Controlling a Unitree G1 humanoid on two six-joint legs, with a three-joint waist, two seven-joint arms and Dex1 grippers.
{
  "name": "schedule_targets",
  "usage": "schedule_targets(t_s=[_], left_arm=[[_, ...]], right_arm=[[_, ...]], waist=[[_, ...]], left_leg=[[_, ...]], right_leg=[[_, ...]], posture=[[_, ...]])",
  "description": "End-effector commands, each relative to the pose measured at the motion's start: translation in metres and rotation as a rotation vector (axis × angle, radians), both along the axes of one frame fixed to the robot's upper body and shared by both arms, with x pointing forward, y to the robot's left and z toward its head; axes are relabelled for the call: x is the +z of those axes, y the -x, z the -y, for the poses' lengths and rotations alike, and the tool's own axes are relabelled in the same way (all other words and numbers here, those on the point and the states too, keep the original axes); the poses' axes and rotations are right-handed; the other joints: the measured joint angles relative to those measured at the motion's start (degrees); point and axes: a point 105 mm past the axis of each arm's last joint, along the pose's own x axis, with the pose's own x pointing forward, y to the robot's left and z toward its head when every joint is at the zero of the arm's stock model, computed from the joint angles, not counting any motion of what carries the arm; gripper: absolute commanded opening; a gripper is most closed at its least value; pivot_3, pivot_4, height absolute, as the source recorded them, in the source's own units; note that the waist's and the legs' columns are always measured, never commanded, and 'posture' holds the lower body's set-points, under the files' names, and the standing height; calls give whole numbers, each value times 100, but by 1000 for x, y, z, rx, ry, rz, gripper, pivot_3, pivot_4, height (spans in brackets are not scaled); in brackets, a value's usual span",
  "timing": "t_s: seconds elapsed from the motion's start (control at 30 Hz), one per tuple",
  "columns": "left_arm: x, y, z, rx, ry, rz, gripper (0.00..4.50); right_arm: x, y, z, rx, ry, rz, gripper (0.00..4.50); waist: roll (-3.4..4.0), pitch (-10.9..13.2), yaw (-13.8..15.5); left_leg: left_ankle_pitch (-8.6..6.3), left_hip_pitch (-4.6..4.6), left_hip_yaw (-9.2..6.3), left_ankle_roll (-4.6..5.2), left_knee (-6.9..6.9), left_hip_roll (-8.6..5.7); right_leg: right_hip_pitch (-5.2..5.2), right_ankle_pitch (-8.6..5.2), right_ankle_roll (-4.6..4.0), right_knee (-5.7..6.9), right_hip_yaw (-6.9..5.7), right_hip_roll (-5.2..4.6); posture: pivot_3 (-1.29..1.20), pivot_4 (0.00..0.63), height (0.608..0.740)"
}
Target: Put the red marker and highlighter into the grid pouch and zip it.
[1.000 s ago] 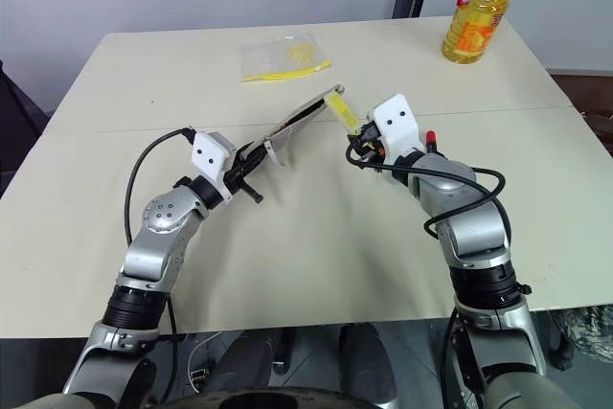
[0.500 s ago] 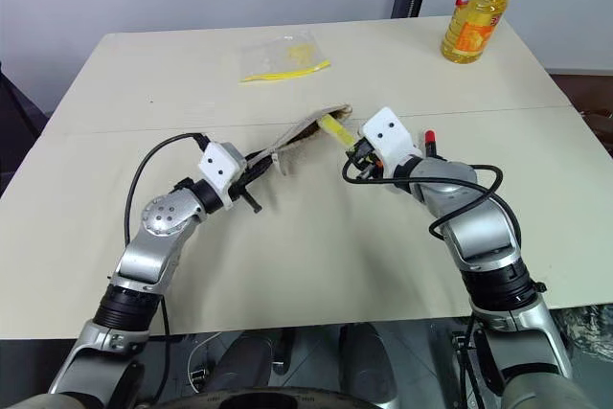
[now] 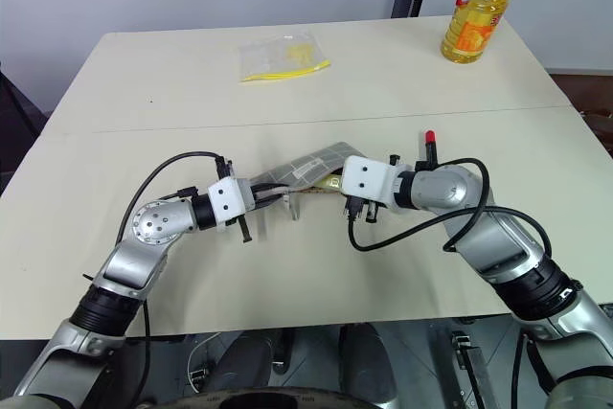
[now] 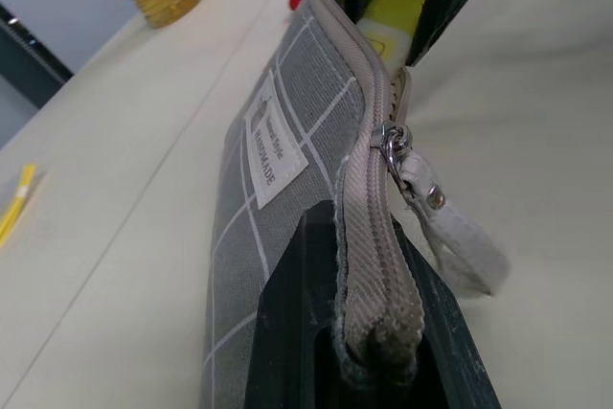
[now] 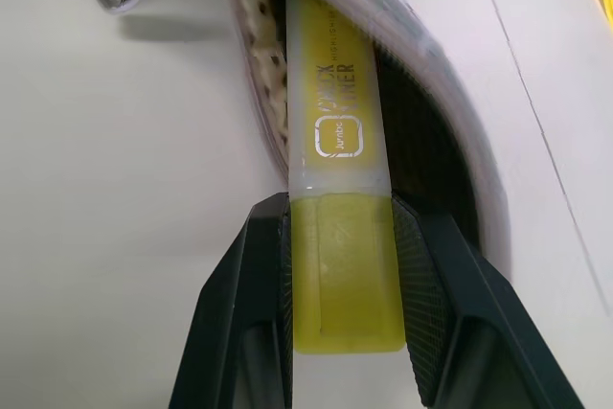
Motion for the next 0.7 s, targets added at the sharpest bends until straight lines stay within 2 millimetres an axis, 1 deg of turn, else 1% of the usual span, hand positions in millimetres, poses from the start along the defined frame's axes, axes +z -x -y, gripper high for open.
schedule_targets(t_s=[0.03, 0.07, 0.17, 0.2, 0.23, 0.3, 0.37, 0.43, 0.53, 0.57, 0.6, 0.63, 0.7], left_arm=[[9, 4, 6, -52, -1, 40, 0], [10, 4, 6, -46, 4, 37, 0], [11, 0, 4, -13, 38, 15, 0], [10, -1, 4, 5, 57, -4, 0], [10, -3, 3, 21, 79, -22, 0], [13, -9, 3, 78, 160, -65, 0], [15, -15, 2, 131, 225, -103, 0], [17, -20, 5, 168, 280, -131, 0], [18, -27, 11, 214, 334, -154, 0], [18, -29, 14, 222, 350, -160, 0], [18, -31, 18, 231, 361, -163, 0], [18, -32, 21, 236, 369, -166, 0], [18, -33, 25, 236, 374, -167, 0]], right_arm=[[18, -2, -5, 7, -53, 49, 1972], [21, -1, -5, 3, -74, 43, 2305], [32, 0, -4, -11, -138, 47, 3811], [37, 0, -2, -24, -171, 51, 4418], [42, 0, 1, -45, -204, 57, 4418], [50, -4, 18, -135, -275, 60, 4418], [52, -8, 38, -229, -330, 46, 4418], [50, -15, 61, -351, -386, 37, 4418], [38, -28, 97, -581, -451, 32, 4418], [32, -34, 114, -691, -472, 35, 4418], [21, -38, 133, -820, -503, 22, 4418], [10, -40, 146, -920, -527, 2, 4418], [-7, -39, 158, -1027, -569, -37, 4418]], waist=[[0, 0, 2], [0, 0, 3], [-1, 0, 9], [-2, 1, 16], [-2, 1, 24], [-2, 1, 44], [-4, 1, 96], [-4, 2, 129], [-5, 1, 137], [-5, 1, 135], [-5, 1, 136], [-5, 1, 136], [-5, 1, 137]], left_leg=[[0, 0, 0, 0, 0, 0], [0, 0, -1, 0, 0, 0], [0, 0, -1, 0, 0, 0], [0, 0, -1, 0, 0, 0], [0, 0, -2, 0, 0, -1], [0, 0, -4, 0, 1, -1], [0, 0, -4, 1, 3, -2], [0, 0, -4, 1, 5, -1], [0, 3, -4, 1, 10, -1], [0, 2, -3, 1, 13, -1], [0, 2, -3, 1, 15, -1], [0, 2, -3, 1, 16, -1], [0, 1, -3, 1, 18, -2]], right_leg=[[0, 0, 0, 0, 0, 0], [0, 0, 0, 0, 0, 0], [0, 0, 0, 0, 1, -1], [1, 0, 0, 0, 1, -1], [1, 0, 0, -1, 0, -1], [3, 0, 1, -1, -1, 0], [4, 1, 1, -1, -1, 0], [6, 1, 1, -1, -1, 0], [13, 1, 1, -1, -4, 1], [12, 1, 1, 0, -3, 1], [12, 1, 1, 0, -4, 1], [14, 1, 1, 0, -4, 1], [14, 1, 1, 1, -3, 2]], posture=[[0, 150, 740], [0, 150, 740], [0, 150, 740], [0, 150, 740], [0, 150, 740], [0, 150, 740], [0, 150, 740], [0, 150, 740], [0, 150, 740], [0, 150, 740], [0, 150, 740], [0, 150, 740], [0, 150, 740]])
